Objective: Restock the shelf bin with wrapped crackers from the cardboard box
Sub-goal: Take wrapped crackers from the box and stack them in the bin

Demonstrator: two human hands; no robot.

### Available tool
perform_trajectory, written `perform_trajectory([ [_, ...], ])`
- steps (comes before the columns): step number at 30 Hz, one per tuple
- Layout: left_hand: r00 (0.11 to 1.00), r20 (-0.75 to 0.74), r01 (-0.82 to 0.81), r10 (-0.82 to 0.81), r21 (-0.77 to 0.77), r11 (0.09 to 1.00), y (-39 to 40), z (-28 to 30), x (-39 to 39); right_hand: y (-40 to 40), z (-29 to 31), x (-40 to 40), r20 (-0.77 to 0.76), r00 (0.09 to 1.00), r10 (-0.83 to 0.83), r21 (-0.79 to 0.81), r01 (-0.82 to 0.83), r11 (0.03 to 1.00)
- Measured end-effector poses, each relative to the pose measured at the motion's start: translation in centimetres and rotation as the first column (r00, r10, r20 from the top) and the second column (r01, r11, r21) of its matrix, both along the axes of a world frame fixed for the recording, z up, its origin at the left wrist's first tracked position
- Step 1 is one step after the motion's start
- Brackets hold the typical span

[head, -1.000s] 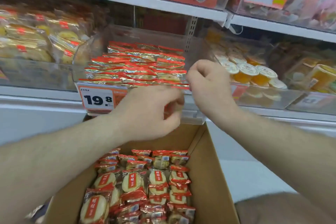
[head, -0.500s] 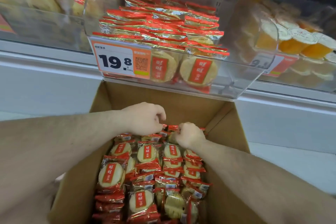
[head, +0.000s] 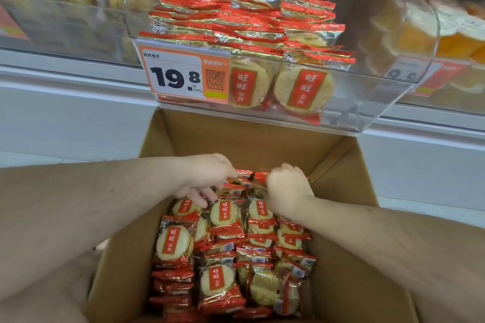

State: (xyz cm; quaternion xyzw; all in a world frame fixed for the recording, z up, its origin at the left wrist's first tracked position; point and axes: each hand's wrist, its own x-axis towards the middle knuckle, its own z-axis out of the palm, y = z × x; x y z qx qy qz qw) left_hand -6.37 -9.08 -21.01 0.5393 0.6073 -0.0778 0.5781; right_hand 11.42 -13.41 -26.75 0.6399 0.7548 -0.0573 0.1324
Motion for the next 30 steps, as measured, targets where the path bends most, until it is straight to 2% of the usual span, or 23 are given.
perform_trajectory([
  [2,0.978,0.026,-0.201,0.207,-0.14,0.969,0.1,0.4,-0.3,-0.7,2.0,-1.3,-0.192,0.967,0.171,0.267,-0.116,0.957],
  [5,0.912,0.061,-0.376,0.406,-0.274,0.885,-0.1,0.9,-0.5,-2.0,2.7,-3.1,-0.453,0.764,0.46,0.611,-0.11,0.784],
  [7,0.904,0.116,-0.382,0.41,-0.208,0.9,0.0,0.8,-0.8,-2.5,2.9,-4.4,-0.529,0.62,0.58,0.679,-0.1,0.727],
  [8,0.911,0.14,-0.373,0.387,-0.115,0.921,0.2,0.6,-1.1,-2.6,2.6,-4.7,-0.571,0.556,0.604,0.682,-0.088,0.726],
  [9,0.922,0.154,-0.358,0.355,-0.009,0.934,0.5,0.3,-1.5,-2.7,1.9,-4.7,-0.625,0.52,0.582,0.658,-0.049,0.751],
  [10,0.935,0.155,-0.335,0.32,0.08,0.939,0.8,0.3,-2.0,-2.5,0.9,-4.5,-0.688,0.529,0.497,0.595,0.019,0.803],
  [12,0.954,0.129,-0.291,0.269,0.195,0.937,0.9,0.7,-2.9,-1.6,-1.8,-3.9,-0.746,0.657,0.111,0.295,0.176,0.939],
  [13,0.959,0.133,-0.275,0.252,0.207,0.939,0.9,0.7,-3.4,-0.9,-3.8,-3.7,-0.683,0.719,-0.126,0.084,0.249,0.965],
  [14,0.963,0.142,-0.257,0.231,0.205,0.945,1.0,0.6,-3.9,-0.2,-5.5,-3.7,-0.59,0.74,-0.323,-0.124,0.312,0.942],
  [16,0.972,0.143,-0.212,0.186,0.194,0.958,0.9,0.6,-4.5,1.1,-9.1,-4.3,-0.432,0.711,-0.555,-0.4,0.401,0.825],
  [18,0.975,0.147,-0.19,0.164,0.19,0.963,1.0,0.3,-4.7,1.4,-12.1,-5.3,-0.32,0.716,-0.621,-0.494,0.432,0.754],
  [20,0.967,0.18,-0.212,0.181,0.173,0.962,1.0,0.3,-4.8,1.1,-14.0,-6.4,-0.238,0.718,-0.654,-0.506,0.483,0.714],
  [22,0.952,0.229,-0.244,0.204,0.161,0.956,1.1,0.4,-4.9,0.7,-14.7,-6.9,-0.208,0.675,-0.708,-0.494,0.553,0.671],
  [26,0.923,0.275,-0.317,0.268,0.149,0.937,1.2,0.7,-4.9,-0.4,-14.3,-7.0,-0.259,0.71,-0.655,-0.415,0.53,0.739],
  [30,0.93,0.282,-0.299,0.237,0.201,0.933,0.7,1.8,-4.4,-1.3,-10.5,-5.2,-0.274,0.737,-0.619,-0.485,0.45,0.75],
])
